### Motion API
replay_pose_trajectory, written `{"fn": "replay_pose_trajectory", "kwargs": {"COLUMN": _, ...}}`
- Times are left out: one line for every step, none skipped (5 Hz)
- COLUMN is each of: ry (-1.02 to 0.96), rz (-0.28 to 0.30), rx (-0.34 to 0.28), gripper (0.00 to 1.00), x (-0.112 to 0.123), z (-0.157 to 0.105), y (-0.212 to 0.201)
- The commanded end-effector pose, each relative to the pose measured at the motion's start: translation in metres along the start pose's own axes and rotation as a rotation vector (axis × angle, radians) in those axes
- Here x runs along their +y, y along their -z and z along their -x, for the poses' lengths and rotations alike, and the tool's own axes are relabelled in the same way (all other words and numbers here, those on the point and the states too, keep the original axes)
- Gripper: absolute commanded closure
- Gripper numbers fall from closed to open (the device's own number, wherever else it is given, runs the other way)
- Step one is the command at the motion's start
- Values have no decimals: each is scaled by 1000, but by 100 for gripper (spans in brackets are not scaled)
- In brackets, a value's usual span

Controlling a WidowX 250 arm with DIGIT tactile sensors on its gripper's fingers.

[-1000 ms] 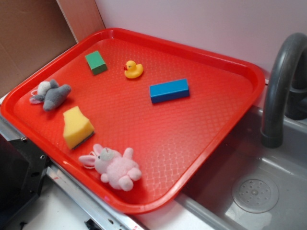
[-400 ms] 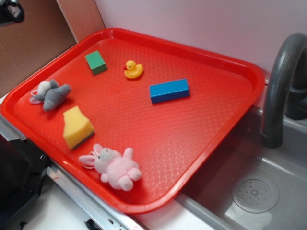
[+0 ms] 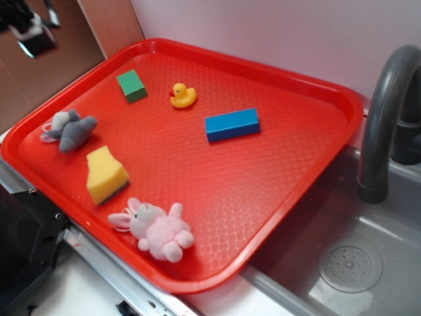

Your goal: Grab the gray animal.

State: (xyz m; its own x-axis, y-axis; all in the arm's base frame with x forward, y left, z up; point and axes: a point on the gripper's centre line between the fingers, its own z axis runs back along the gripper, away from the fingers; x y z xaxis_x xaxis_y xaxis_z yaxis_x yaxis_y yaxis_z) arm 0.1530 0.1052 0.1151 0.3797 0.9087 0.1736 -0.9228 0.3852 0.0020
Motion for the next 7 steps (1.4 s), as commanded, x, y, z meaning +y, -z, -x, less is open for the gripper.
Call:
{"fn": "replay_pose_trajectory", "kwargs": {"ry": -90, "rz": -4, "rx": 86, "gripper": 0, "x": 0, "z": -11, "y": 43}}
{"fn": "replay_pose_trajectory", "kwargs": {"ry": -77, "rz": 3, "rx": 159, "gripper": 0, "x": -2, "z": -10, "y": 55}}
{"fn": "replay_pose_trajectory", "kwargs": {"ry": -16, "rz": 23, "rx": 347, "gripper": 0, "x": -4, "z": 4, "y": 77}}
{"fn": "replay_pose_trajectory", "kwargs": {"ry": 17, "rz": 56, "rx": 428, "gripper": 0, "x": -7, "z": 9, "y": 90}}
{"fn": "replay_pose_trajectory", "kwargs": {"ry": 37, "rz": 92, "rx": 524, "gripper": 100, "x": -8, "z": 10, "y": 100}}
{"fn": "replay_pose_trajectory", "kwargs": {"ry": 114, "rz": 110, "rx": 498, "gripper": 100, "x": -10, "z": 5, "y": 90}}
{"fn": "replay_pose_trajectory", "kwargs": {"ry": 353, "rz": 55, "rx": 282, "gripper": 100, "x": -20, "z": -15, "y": 49}}
